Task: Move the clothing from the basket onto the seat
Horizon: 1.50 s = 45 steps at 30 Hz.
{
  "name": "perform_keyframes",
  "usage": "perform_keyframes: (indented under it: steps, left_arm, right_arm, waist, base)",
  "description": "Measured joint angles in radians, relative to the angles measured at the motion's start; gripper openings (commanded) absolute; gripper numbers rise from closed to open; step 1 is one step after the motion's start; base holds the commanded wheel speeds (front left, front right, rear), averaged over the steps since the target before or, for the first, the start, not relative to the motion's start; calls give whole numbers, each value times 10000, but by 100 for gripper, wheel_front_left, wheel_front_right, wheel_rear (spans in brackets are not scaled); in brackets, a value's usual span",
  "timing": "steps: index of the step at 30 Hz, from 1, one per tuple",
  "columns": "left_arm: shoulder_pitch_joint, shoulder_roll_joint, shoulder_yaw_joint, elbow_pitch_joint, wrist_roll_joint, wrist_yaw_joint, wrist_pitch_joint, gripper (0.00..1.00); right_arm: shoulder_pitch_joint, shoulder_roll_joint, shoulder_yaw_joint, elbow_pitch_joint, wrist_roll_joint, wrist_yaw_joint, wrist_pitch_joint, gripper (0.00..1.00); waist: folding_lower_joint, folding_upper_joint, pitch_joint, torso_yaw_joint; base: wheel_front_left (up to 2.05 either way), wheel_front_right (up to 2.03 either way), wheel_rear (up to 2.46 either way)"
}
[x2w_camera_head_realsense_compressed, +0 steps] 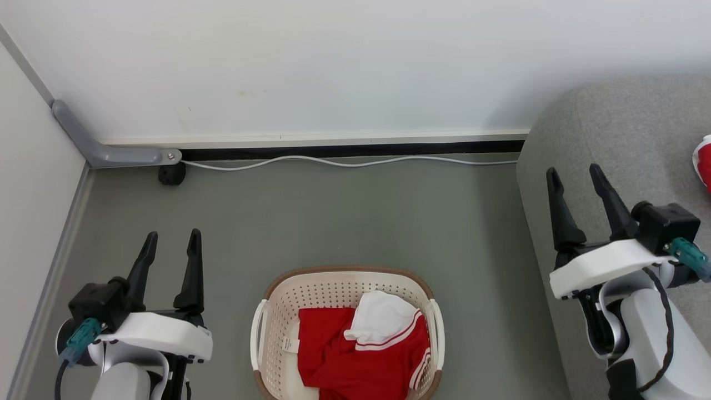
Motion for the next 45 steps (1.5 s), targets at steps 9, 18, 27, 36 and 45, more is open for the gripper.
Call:
perform_keyframes:
  steps: [9,18,27,36,45]
  left_arm:
    - [987,-213,311,-376,263,0,2,100]
    - [1586,-240,313,-671,359,0,6,100]
    - [1673,-268,330,-704,359,0,8,100]
    - [1654,-278,104,-451,328,-2,8,100]
    - [907,-290,-276,134,234,0,10,100]
  right_arm:
    - [1228,194,-13,-531,-73,0,0,100]
    - [1735,267,-174,-562,-213,0,0,100]
    - [1758,288,-324,-660,-224,0,0,100]
    - [1678,334,-336,-844,-238,0,0,100]
    - [757,391,-301,-1492,-430,0,0,100]
  waist:
    - [0,0,-333,-196]
    - [0,0,-439,-369]
    - [0,0,-400,-423]
    - [0,1,-32,-474]
    - [0,0,1229,-577]
  base:
    - [0,0,0]
    - [0,0,0]
    - [0,0,0]
    - [0,0,0]
    - [0,0,0]
